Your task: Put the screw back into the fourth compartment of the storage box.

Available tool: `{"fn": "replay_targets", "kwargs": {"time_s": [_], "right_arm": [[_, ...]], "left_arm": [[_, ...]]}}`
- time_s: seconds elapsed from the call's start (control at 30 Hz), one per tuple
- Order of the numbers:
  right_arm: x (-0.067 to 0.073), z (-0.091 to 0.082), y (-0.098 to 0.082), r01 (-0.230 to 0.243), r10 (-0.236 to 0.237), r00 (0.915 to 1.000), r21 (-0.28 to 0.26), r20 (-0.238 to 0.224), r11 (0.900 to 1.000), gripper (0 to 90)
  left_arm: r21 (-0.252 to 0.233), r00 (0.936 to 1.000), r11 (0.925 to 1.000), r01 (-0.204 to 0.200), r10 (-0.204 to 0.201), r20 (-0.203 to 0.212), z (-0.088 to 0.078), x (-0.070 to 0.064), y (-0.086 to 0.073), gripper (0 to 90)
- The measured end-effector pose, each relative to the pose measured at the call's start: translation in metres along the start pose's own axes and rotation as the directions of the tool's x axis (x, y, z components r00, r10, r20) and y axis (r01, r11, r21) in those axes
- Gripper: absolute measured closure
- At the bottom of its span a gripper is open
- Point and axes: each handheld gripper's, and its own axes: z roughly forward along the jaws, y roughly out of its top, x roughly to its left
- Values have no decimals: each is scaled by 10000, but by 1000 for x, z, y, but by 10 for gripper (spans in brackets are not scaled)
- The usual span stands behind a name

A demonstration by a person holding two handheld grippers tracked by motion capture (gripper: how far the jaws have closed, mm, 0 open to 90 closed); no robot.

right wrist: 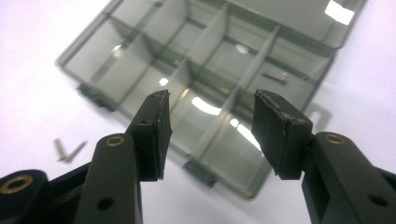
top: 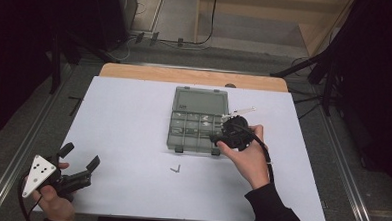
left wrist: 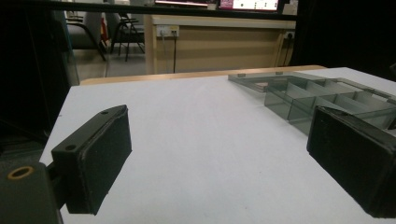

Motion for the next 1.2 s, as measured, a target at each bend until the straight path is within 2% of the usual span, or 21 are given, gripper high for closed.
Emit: {"fn": "replay_targets", "kwargs": {"time_s": [0.03, 0.1, 0.33, 0.83, 1.2], "right_arm": [[7, -1, -3, 113, -113, 9998, 5, -152, 9999, 501], [10, -2, -4, 161, -161, 9996, 31, -221, 9999, 501], [40, 0, -12, 598, -591, 9950, 63, -800, 9982, 517], [71, 20, -20, 1055, -991, 9857, 400, -1366, 9936, 565], [89, 42, -23, 1274, -1112, 9814, 973, -1566, 9871, 605]], "left_arm": [[-2, 10000, 10000, -2, 2, 1, 0, 0, 0, 65], [1, 10000, 10000, -5, 5, 9, 0, 0, 0, 65], [-6, 10000, 10000, -5, 5, 21, 0, 0, 0, 65], [-47, 10000, 10000, 7, -7, -2, 0, 0, 1, 65], [-61, 10000, 10000, 0, 0, 23, -1, 0, 1, 65]]}}
